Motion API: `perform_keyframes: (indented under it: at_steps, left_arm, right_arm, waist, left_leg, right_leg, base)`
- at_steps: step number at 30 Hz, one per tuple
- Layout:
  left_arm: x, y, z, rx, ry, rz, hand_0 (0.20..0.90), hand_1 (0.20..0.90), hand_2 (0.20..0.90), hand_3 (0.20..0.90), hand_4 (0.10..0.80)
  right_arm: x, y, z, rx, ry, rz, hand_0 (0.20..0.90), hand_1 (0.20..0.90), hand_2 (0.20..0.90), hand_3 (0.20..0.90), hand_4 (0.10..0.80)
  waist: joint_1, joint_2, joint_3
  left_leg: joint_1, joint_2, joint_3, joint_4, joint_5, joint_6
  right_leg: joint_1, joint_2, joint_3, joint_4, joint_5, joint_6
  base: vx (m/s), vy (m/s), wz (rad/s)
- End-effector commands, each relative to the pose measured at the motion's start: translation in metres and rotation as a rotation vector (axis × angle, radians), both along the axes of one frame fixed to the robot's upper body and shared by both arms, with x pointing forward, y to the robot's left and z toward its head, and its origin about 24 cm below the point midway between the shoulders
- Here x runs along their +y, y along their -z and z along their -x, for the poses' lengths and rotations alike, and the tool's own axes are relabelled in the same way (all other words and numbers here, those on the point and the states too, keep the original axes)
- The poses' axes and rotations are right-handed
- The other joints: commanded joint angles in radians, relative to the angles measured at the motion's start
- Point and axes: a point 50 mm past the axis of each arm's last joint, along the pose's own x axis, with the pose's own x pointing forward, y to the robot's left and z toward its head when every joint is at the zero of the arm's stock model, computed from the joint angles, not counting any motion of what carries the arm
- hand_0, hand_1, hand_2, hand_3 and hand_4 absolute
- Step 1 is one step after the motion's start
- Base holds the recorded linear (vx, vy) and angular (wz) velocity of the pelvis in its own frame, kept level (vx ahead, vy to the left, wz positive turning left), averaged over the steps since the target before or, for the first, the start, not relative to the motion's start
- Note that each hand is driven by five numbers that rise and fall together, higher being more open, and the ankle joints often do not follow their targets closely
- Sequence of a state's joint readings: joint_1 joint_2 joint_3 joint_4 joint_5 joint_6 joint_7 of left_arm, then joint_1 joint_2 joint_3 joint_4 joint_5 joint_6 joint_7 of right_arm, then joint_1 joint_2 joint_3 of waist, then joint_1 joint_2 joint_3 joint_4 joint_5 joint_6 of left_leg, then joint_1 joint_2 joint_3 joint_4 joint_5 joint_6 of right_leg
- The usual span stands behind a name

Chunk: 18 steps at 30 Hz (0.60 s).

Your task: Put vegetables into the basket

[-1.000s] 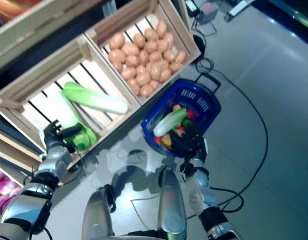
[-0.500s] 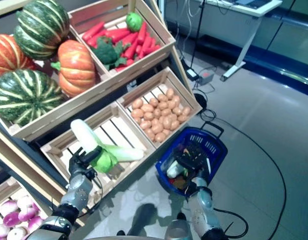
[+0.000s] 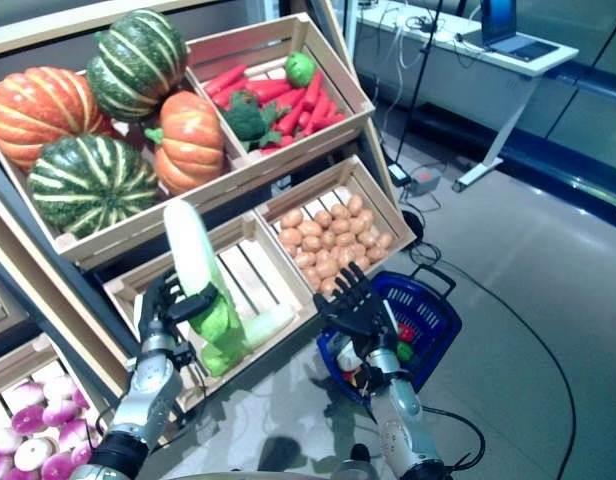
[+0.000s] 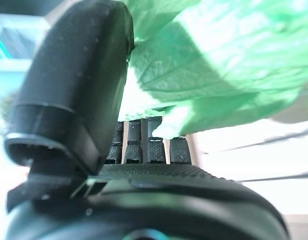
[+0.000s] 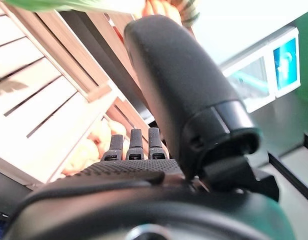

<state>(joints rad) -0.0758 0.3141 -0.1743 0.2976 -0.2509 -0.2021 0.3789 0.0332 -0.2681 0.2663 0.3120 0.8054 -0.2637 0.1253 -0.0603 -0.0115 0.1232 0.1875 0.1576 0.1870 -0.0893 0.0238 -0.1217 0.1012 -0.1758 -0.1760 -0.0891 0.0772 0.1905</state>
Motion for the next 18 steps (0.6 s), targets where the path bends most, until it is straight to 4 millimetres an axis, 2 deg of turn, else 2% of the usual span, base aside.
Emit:
perform_keyframes:
  at_steps: [1, 3, 7, 18]
  left_arm:
    - [-0.022, -0.095, -0.032, -0.459, 0.258, -0.248, 0.3, 0.3, 0.3, 0.3, 0.4]
    - [-0.023, -0.097, -0.032, -0.461, 0.283, -0.261, 0.3, 0.3, 0.3, 0.3, 0.4]
    - [-0.035, -0.104, -0.034, -0.499, 0.375, -0.344, 0.3, 0.3, 0.3, 0.3, 0.4]
    - [-0.058, -0.122, -0.031, -0.654, 0.479, -0.467, 0.3, 0.3, 0.3, 0.3, 0.4]
  right_arm:
    - [-0.013, -0.075, -0.044, -0.353, -0.01, -0.083, 0.9, 0.9, 0.9, 0.9, 0.8]
    - [-0.017, -0.083, -0.049, -0.376, -0.006, -0.09, 0.9, 0.9, 0.9, 0.9, 0.8]
    - [-0.022, -0.118, -0.071, -0.476, -0.008, -0.134, 0.9, 0.9, 0.9, 0.9, 0.8]
    - [-0.02, -0.149, -0.09, -0.556, -0.012, -0.182, 0.9, 0.9, 0.9, 0.9, 0.8]
  waist:
    - [0.027, -0.021, -0.044]
    - [0.032, -0.024, -0.043]
    - [0.049, -0.032, -0.049]
    - [0.069, -0.039, -0.066]
  left_leg:
    - [-0.008, -0.044, 0.009, 0.002, -0.049, 0.054]
    - [-0.004, -0.045, 0.007, 0.002, -0.051, 0.054]
    - [0.008, -0.048, -0.004, 0.002, -0.062, 0.056]
    - [0.023, -0.048, -0.017, 0.007, -0.077, 0.055]
  right_leg:
    - [0.042, 0.01, -0.026, 0.008, -0.022, -0.033]
    - [0.046, 0.01, -0.029, 0.008, -0.023, -0.033]
    - [0.058, 0.012, -0.031, 0.006, -0.028, -0.034]
    - [0.079, 0.015, -0.028, 0.002, -0.038, -0.04]
  base:
    - [0.023, -0.051, 0.01]
    - [0.01, -0.022, 0.01]
    - [0.016, -0.005, -0.01]
    - [0.03, 0.001, 0.02]
